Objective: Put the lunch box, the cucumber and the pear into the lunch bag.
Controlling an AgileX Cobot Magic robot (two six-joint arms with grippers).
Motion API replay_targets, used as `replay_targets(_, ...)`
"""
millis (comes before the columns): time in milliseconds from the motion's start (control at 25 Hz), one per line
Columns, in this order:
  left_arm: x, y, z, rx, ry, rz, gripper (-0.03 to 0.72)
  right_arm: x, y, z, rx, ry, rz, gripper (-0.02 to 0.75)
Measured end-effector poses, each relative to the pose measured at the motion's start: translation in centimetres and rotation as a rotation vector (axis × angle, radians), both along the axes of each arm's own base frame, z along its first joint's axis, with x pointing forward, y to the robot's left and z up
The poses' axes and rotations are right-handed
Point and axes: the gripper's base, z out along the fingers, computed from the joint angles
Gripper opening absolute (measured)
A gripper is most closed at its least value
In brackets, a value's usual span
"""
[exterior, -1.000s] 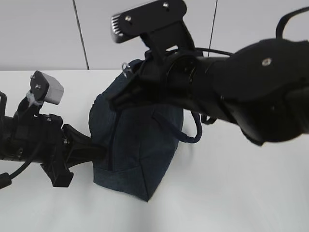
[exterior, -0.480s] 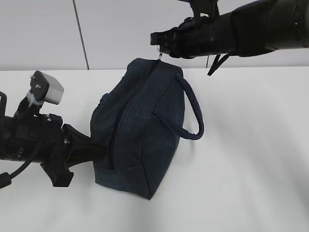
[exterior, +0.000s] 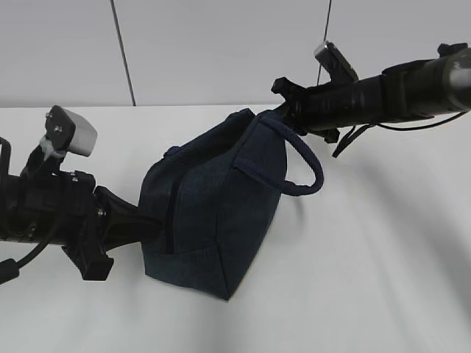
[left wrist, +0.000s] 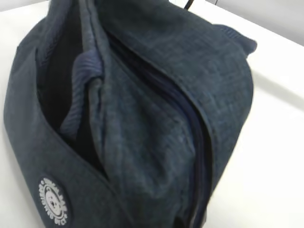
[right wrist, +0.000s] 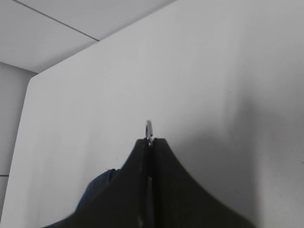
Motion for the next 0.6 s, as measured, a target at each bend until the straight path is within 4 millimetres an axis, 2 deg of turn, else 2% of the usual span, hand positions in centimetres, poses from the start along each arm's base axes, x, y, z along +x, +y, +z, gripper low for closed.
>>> replay_targets(160, 0.0, 0.1, -0.1, -0.013, 0.058, 0.044, 0.041, -0.1, 0.0, 0.2, -0.025, -0.034, 0.043, 0.031)
replay_targets(240, -0.1, 0.1, -0.1, -0.017, 0.089, 0.059, 0.111, -0.2, -0.3, 1.4, -0.054, -0.092, 0.078, 0.125)
replay_targets(360, -0.2, 0.2, -0.3, -0.003, 0.112, 0.068, 0.293, -0.7, -0.7, 4.3, -0.111, -0.201, 0.129, 0.370)
replay_targets(400, -0.3, 0.3, -0.1, 0.003, 0.117, 0.071, 0.326, -1.0, -0.8, 5.4, -0.144, -0.236, 0.153, 0.428)
replay_targets(480, -0.6, 0.6, 0.1, 0.045, 0.122, 0.074, 0.336, -1.8, -1.0, 7.3, -0.230, -0.293, 0.209, 0.454)
replay_targets(600, -1.5, 1.4, 1.2, 0.136, 0.105, 0.094, 0.293, -3.4, -1.3, 9.6, -0.377, -0.315, 0.308, 0.411)
